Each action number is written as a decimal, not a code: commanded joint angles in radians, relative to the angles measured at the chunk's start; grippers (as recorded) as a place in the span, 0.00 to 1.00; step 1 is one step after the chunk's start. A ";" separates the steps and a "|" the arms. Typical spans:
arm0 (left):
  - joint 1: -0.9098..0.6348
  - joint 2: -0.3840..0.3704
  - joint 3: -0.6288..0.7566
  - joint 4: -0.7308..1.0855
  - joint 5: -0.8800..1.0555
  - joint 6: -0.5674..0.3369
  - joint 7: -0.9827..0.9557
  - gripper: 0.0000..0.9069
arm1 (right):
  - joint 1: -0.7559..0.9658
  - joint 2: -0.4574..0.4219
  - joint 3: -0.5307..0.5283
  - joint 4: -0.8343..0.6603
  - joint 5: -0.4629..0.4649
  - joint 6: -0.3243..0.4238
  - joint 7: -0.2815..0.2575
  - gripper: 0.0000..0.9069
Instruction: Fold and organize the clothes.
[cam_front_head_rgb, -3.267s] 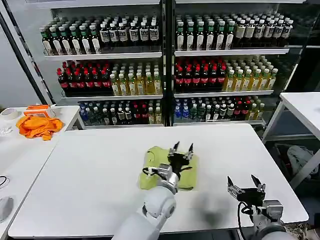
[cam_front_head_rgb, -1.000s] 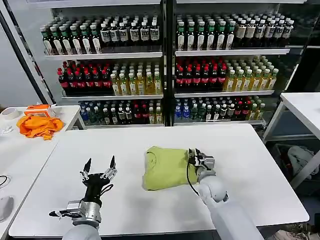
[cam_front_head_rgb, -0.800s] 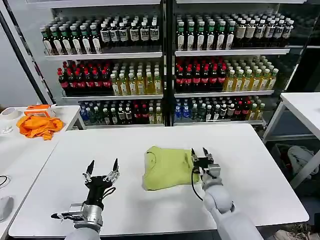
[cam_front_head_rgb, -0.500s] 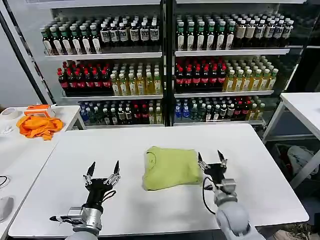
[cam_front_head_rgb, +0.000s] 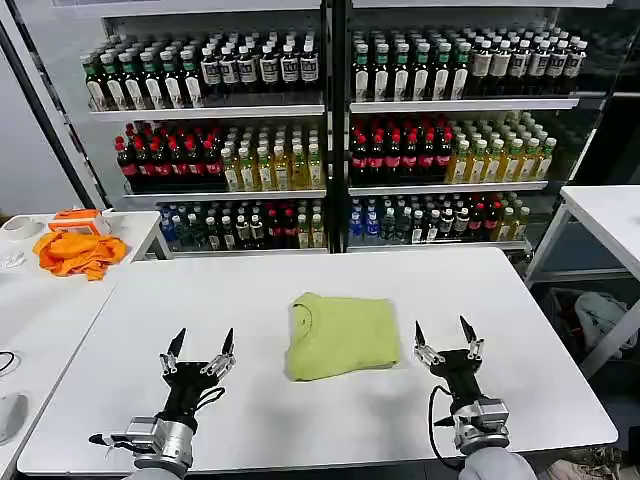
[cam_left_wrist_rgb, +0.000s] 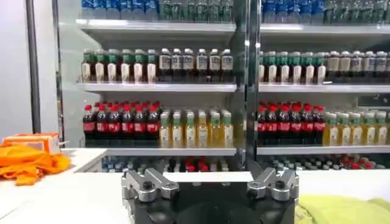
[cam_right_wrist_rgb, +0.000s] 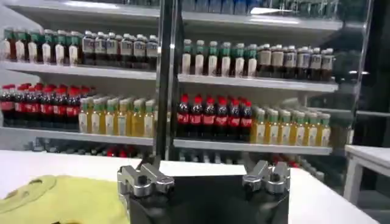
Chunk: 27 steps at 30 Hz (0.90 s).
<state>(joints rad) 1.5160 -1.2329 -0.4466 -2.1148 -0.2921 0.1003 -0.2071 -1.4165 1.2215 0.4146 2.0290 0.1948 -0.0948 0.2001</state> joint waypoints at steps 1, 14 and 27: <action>0.007 0.007 -0.001 -0.007 0.003 0.008 0.017 1.00 | -0.105 0.004 0.048 0.094 -0.039 0.020 -0.006 1.00; -0.005 0.017 0.002 -0.002 0.003 0.015 0.040 1.00 | -0.120 0.004 0.067 0.121 -0.074 0.012 -0.012 1.00; -0.006 0.038 -0.006 0.008 -0.007 0.016 0.045 1.00 | -0.118 0.006 0.068 0.121 -0.061 0.002 0.001 1.00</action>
<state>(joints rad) 1.5073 -1.2014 -0.4508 -2.1074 -0.2956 0.1147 -0.1654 -1.5254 1.2247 0.4756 2.1398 0.1309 -0.0877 0.1920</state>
